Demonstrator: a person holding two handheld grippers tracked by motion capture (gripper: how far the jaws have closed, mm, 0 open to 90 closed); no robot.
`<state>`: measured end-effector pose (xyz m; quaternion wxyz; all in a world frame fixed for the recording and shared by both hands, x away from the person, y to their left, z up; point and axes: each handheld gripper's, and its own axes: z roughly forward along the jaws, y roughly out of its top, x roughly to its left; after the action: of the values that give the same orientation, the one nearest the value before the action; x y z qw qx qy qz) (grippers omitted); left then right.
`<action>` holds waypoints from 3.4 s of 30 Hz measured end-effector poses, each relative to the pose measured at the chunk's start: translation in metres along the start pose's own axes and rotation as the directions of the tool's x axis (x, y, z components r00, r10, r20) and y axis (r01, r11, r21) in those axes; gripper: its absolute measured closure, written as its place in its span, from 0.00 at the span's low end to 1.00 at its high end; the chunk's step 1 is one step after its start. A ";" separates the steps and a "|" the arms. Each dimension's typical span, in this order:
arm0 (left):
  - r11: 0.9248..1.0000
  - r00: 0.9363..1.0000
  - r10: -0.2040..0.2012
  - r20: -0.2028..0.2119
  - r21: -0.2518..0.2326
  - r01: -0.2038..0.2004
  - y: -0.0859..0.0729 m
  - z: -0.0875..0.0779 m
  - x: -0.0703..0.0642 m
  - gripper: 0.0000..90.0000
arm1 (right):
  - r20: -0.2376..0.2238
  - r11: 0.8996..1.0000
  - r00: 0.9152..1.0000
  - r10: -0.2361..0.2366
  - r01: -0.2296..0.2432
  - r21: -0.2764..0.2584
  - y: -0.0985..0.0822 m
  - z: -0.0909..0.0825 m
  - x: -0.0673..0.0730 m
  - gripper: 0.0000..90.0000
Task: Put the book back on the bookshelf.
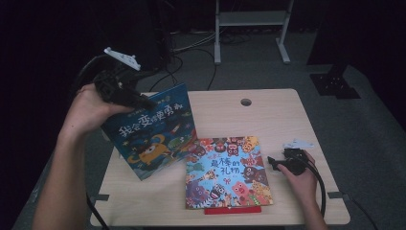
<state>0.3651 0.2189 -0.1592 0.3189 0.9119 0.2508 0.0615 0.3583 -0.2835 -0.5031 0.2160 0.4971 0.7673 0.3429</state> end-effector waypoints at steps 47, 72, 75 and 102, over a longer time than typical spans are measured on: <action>0.922 0.892 -0.383 -0.240 -0.037 0.385 -0.133 -0.068 0.069 0.92 | 0.000 1.000 1.000 0.000 0.000 -0.001 0.000 0.000 0.000 0.20; 0.842 0.764 -0.521 -0.382 -0.079 0.534 -0.105 -0.031 0.126 0.92 | 0.000 1.000 1.000 0.000 0.000 -0.001 0.000 0.000 0.000 0.20; 0.832 0.754 -0.539 -0.375 -0.096 0.547 -0.103 -0.028 0.131 0.92 | 0.000 1.000 1.000 -0.002 0.002 0.000 0.000 0.000 0.000 0.20; 0.831 0.746 -0.539 -0.390 -0.106 0.545 -0.101 -0.025 0.137 0.90 | 0.000 1.000 1.000 0.000 0.000 0.000 0.000 0.000 0.000 0.20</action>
<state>0.4350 0.3687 -0.2079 0.2574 0.7689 0.5653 0.1515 0.3583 -0.2836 -0.5031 0.2162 0.4971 0.7672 0.3429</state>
